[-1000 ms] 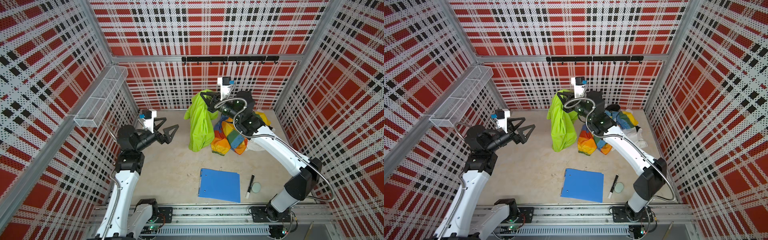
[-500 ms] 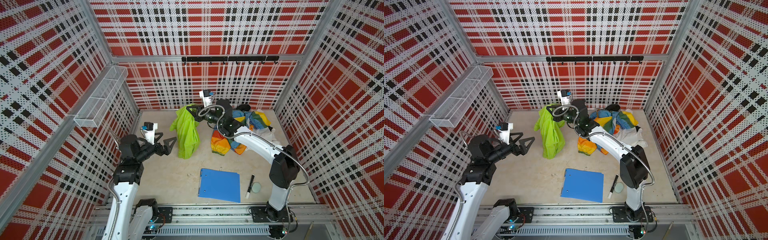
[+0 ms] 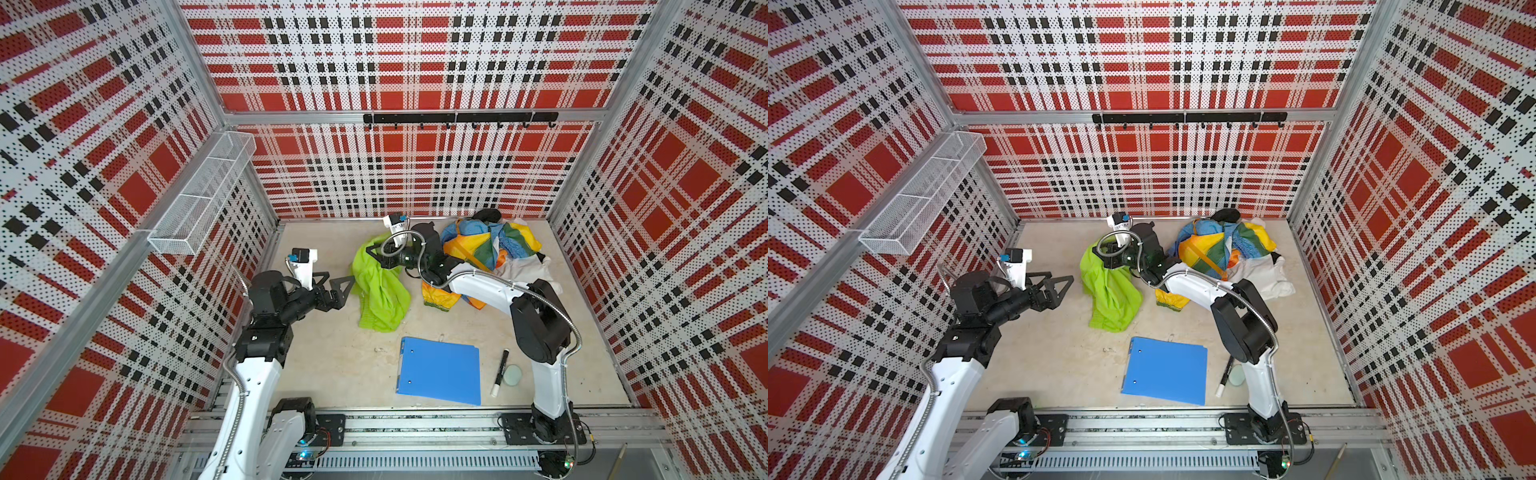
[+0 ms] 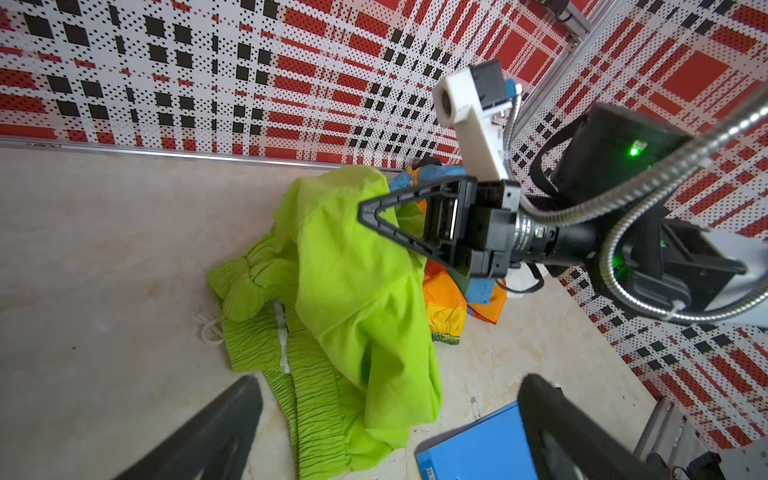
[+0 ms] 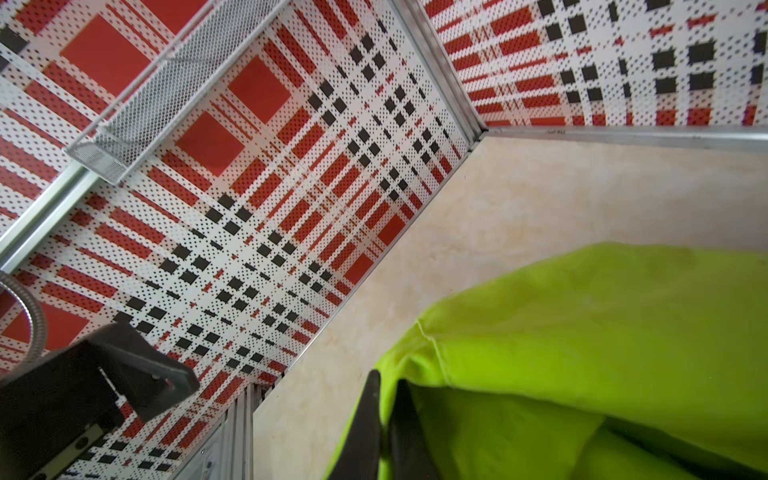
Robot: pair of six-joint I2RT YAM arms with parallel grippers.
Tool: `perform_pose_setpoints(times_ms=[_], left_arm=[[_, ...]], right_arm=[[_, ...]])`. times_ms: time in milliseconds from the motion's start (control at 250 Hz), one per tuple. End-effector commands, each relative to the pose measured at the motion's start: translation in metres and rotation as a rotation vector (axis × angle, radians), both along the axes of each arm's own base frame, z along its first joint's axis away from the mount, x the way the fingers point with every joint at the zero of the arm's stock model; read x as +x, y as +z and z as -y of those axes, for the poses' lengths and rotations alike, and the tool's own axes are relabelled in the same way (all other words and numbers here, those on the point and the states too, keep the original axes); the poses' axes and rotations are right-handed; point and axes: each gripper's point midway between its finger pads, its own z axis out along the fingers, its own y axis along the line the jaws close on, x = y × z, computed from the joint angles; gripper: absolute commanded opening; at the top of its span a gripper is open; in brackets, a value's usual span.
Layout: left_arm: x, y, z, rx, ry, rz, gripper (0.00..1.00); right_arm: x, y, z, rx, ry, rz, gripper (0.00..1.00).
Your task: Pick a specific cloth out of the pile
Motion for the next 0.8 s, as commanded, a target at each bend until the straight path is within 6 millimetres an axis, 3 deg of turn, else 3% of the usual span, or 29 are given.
perform_pose_setpoints(times_ms=[0, 232, 512, 648, 797], left_arm=[[0.005, 0.005, -0.008, -0.010, 0.037, 0.024, 0.99], [0.006, 0.004, -0.011, -0.020, 0.051, 0.015, 0.99], [0.009, -0.001, -0.009, -0.034, 0.045, -0.011, 0.99], [0.012, -0.006, -0.010, -0.030, 0.062, -0.030, 0.99], [0.012, -0.007, -0.008, -0.026, 0.060, -0.033, 0.99]], right_arm=[[-0.010, -0.025, -0.011, -0.028, 0.042, -0.005, 0.02], [-0.015, -0.098, -0.011, -0.168, 0.013, -0.102, 0.02], [-0.006, -0.179, 0.000, -0.337, -0.064, -0.210, 0.09], [0.000, -0.201, 0.000, -0.377, -0.075, -0.227, 0.08], [0.002, -0.199, -0.001, -0.375, -0.077, -0.221, 0.09]])
